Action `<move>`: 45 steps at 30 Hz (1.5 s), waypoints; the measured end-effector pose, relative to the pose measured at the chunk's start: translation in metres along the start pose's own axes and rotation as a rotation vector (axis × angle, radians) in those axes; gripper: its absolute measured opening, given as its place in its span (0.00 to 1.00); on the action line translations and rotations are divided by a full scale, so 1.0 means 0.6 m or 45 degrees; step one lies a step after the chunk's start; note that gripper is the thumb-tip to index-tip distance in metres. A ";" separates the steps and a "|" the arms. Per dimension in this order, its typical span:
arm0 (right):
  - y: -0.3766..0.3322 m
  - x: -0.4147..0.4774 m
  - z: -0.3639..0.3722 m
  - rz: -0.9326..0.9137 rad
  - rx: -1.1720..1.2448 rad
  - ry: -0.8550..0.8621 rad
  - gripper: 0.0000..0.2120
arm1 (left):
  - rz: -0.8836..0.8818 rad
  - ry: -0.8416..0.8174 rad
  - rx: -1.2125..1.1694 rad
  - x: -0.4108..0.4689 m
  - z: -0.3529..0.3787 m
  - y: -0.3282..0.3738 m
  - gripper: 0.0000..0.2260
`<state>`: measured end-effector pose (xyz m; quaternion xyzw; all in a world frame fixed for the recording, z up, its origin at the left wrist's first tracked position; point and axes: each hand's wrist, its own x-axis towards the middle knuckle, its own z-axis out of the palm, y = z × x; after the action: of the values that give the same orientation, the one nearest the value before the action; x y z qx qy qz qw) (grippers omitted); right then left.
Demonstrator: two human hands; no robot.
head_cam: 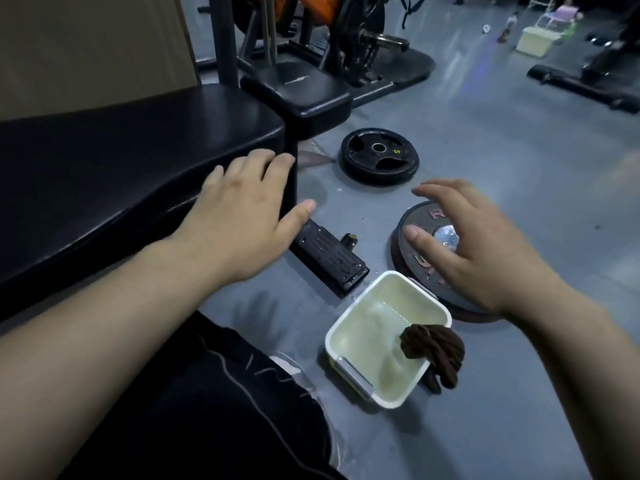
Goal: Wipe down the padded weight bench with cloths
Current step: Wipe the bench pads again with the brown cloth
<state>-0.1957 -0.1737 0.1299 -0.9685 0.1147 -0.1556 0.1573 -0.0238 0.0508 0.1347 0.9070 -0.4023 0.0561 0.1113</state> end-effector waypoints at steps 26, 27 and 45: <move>0.289 -0.245 0.268 0.660 0.087 -0.247 0.29 | 0.485 -0.585 0.189 0.030 0.285 0.202 0.34; 0.296 -0.247 0.284 0.689 0.084 -0.277 0.30 | 0.471 -0.612 0.184 0.033 0.289 0.198 0.33; 0.335 -0.238 0.383 0.687 0.175 -0.075 0.13 | 0.365 -0.728 0.177 0.037 0.291 0.184 0.31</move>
<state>-0.2848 -0.2591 -0.1840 -0.8941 0.3531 -0.0870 0.2616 -0.0885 -0.0801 -0.0132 0.8256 -0.5360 -0.1584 -0.0775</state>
